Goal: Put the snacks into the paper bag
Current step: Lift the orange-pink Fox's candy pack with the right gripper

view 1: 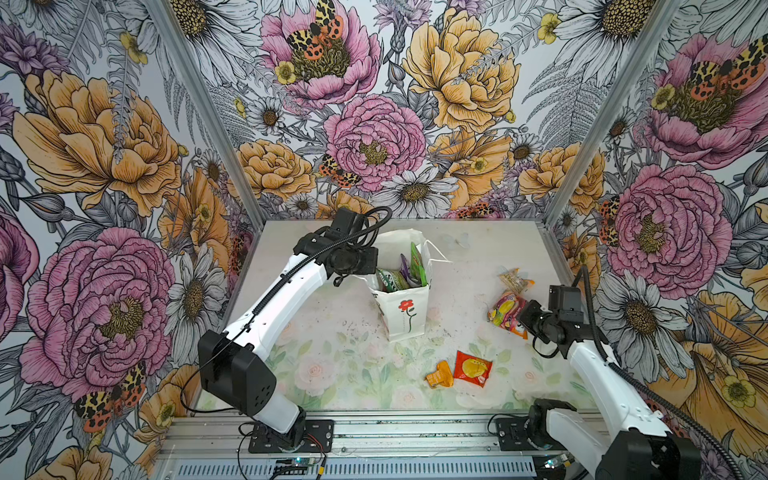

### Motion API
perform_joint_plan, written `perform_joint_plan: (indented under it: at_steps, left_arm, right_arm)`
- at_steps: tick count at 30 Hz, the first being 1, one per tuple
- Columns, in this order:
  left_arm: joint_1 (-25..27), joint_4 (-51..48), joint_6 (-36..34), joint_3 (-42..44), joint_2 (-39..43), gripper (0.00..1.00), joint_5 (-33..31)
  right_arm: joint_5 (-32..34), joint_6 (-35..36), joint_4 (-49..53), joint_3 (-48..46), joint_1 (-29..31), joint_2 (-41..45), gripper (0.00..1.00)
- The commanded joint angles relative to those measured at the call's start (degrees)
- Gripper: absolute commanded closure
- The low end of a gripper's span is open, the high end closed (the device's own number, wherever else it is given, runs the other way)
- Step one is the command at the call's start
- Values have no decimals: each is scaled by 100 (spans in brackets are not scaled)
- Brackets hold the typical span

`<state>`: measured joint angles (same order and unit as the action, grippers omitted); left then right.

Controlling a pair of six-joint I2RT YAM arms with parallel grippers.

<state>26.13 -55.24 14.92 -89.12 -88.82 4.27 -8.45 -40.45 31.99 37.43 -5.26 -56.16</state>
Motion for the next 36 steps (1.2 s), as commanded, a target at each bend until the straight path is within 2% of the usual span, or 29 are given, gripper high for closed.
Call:
perform_joint_plan:
  at_steps: [1,4,9,13,27,36]
  left_arm:
    - [23,286,-124,9,101,100,-189]
    - [30,292,-134,9,110,100,-188]
    - [51,287,-149,8,128,100,-189]
    - [63,284,-146,12,124,100,-173]
    - [118,278,-166,9,172,100,-183]
    - [129,283,-160,9,184,100,-177]
  right_arm:
    - [405,309,261,510,325,98,100]
    - [546,438,398,843,723,-10,100]
    - [1177,607,829,1361,1337,-352,100]
    - [1281,711,1169,1818,1579,-516,100]
    - [2386,946,2686,3983,2388,-1097,100]
    - [2887,1036,3101,5554,3163,-1626,100]
